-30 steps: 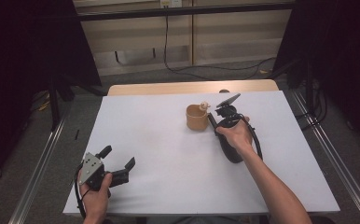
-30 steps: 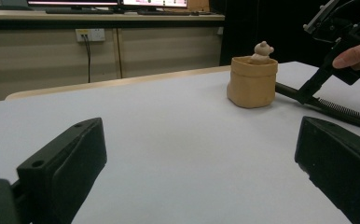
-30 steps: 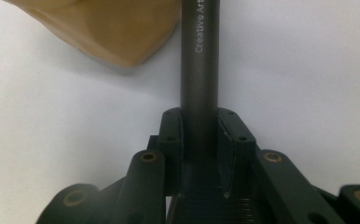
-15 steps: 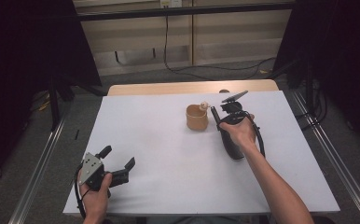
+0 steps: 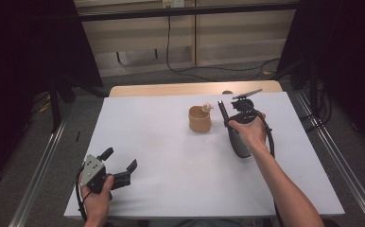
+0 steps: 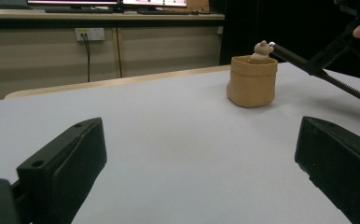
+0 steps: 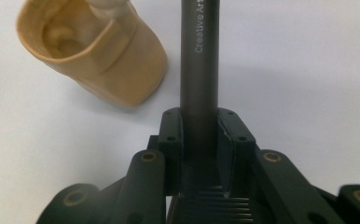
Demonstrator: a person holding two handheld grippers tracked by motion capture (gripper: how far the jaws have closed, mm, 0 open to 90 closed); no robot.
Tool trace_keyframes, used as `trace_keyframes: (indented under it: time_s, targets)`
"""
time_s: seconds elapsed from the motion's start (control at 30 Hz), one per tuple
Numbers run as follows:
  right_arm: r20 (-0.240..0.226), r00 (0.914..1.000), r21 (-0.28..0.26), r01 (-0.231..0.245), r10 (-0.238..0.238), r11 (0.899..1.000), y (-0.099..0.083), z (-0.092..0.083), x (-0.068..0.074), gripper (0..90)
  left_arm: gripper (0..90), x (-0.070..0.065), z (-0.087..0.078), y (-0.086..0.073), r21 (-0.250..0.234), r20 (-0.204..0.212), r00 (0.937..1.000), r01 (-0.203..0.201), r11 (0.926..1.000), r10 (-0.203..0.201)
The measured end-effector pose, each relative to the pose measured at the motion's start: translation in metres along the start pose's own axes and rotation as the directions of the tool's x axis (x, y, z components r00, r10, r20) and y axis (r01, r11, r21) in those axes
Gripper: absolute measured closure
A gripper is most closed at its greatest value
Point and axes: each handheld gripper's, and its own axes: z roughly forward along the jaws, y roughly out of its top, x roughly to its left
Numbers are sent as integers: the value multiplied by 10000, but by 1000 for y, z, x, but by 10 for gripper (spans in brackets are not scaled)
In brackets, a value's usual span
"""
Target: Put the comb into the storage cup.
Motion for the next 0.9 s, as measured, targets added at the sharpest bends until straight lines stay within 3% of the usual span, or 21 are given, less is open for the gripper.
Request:
trace_keyframes:
  time_s: [0.3, 0.4, 0.67, 0.77, 0.9]
  targets:
    - [95, 9990, -673, 438, -433, 9968, -5, -10, -5, 727, 22, 0, 0, 0, -5, -114, 9999, 41, 10000, -41]
    - [-62, 9988, -784, 478, -484, 9958, -8, -14, -7, 727, 22, -1, 1, 0, 42, -36, 10000, 61, 10000, -61]
    - [-393, 9919, -1244, 1150, -1208, 9855, -20, -26, -10, 727, 22, 0, 1, 0, 222, 93, 10000, -18, 9998, 16]
    - [-587, 9908, -1348, 1130, -1218, 9844, -23, -32, -14, 727, 22, -1, 2, 0, 231, 189, 9998, 2, 9997, -6]
    - [-835, 9846, -1487, 1399, -1534, 9789, -28, -38, -17, 727, 22, 1, 2, 0, 258, 234, 9997, 16, 9997, -22]
